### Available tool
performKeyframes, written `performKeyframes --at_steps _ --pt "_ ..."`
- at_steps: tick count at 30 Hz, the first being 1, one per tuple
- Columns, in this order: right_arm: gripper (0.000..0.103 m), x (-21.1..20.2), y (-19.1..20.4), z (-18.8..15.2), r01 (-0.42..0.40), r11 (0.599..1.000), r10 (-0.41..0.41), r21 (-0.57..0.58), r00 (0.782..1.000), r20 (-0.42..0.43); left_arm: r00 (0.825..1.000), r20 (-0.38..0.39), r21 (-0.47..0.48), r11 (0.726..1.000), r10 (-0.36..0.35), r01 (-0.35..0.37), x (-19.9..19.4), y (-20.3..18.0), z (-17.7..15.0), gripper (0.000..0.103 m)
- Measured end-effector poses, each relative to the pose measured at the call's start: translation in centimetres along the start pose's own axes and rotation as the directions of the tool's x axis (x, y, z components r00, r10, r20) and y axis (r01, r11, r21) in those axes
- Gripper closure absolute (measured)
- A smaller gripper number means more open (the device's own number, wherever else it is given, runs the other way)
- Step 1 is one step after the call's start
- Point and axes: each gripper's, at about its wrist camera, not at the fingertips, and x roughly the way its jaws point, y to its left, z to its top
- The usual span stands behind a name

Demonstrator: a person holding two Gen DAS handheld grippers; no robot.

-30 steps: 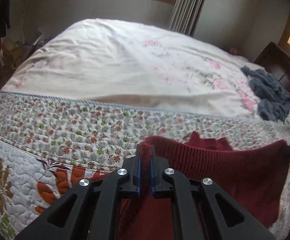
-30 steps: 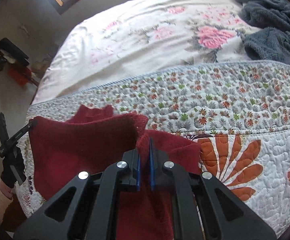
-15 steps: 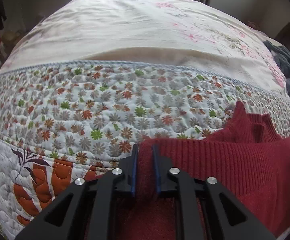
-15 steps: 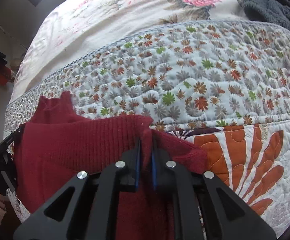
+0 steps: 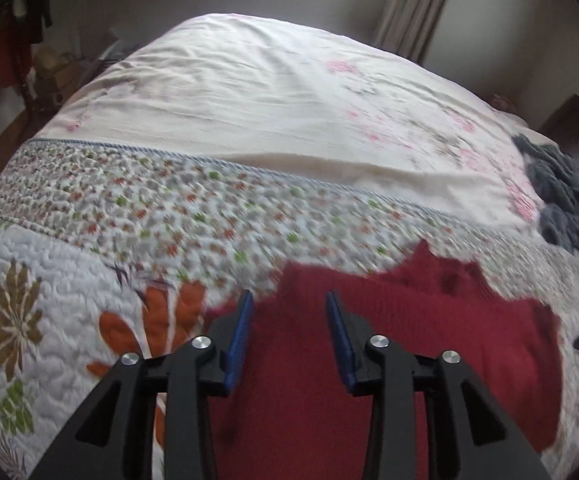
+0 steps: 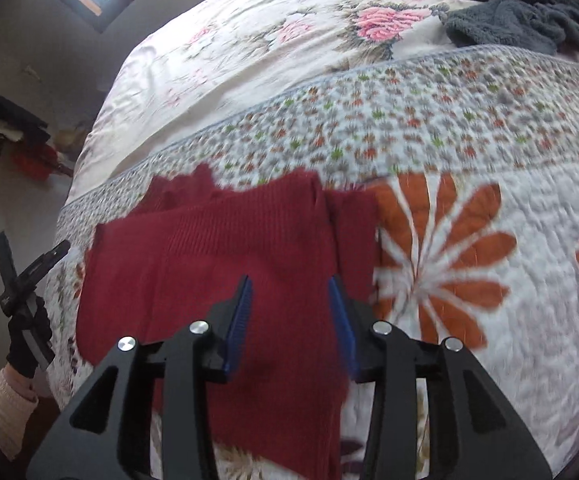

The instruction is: Fold small clothes

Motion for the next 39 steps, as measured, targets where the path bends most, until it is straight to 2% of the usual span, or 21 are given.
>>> performKeyframes --at_steps 3,6,10,12,14,15,16,19,22,25,39 --pt "0.061 -0.8 0.3 -3.2 -0.017 1.000 0.017 0.006 0.999 -0.036 0.998 -0.045 0.044 0.998 -0.046 0.048 -1.5 -2.8 -3.2 0.055" --pt "0.057 -0.9 -0.1 -6.3 -0.018 0.999 0.021 0.032 0.997 -0.078 0.991 -0.104 0.069 0.994 -0.080 0.087 -2.0 -5.1 -6.5 0.054" --pt "0.057 -0.6 -0.7 -9.6 -0.005 0.999 0.010 0.046 0.994 -0.112 0.987 -0.149 0.089 0.993 -0.062 0.076 -1.6 -7.1 -9.6 0.053" --pt "0.057 -0.2 -0.8 -10.5 -0.013 0.999 0.019 0.052 0.992 -0.124 0.989 -0.133 0.071 0.995 -0.065 0.075 -1.4 -7.5 -10.5 0.053" --pt "0.058 0.3 -0.8 -11.1 -0.011 0.999 0.018 0.049 0.991 -0.135 0.987 -0.153 0.084 0.994 -0.052 0.066 -0.8 -8.0 -11.6 0.053" --pt "0.060 0.5 -0.8 -11.3 -0.010 0.999 0.017 0.047 0.990 -0.140 0.986 -0.160 0.093 0.994 -0.046 0.061 -0.6 -8.2 -12.1 0.053" --pt "0.070 0.8 -0.8 -11.5 -0.016 0.999 0.022 0.044 0.989 -0.143 0.984 -0.172 0.099 0.993 -0.042 0.059 -0.1 -8.4 -12.5 0.053" --pt "0.095 0.9 -0.7 -11.5 -0.034 0.999 0.040 0.037 0.988 -0.148 0.980 -0.200 0.103 0.994 -0.025 0.046 0.8 -8.2 -13.5 0.053" --pt "0.096 0.0 -0.7 -11.3 -0.046 0.999 0.049 0.024 0.989 -0.141 0.978 -0.209 0.121 0.992 -0.015 0.041 1.1 -8.0 -14.0 0.053" --pt "0.096 0.2 -1.0 -11.6 0.015 1.000 -0.013 0.008 0.985 -0.170 0.977 -0.215 0.145 0.989 -0.007 0.039 1.3 -8.1 -14.3 0.053" --pt "0.097 2.2 -3.4 -12.9 0.013 0.996 0.004 0.091 0.984 -0.179 0.979 -0.204 0.142 0.989 -0.006 0.036 1.4 -7.7 -14.7 0.053"
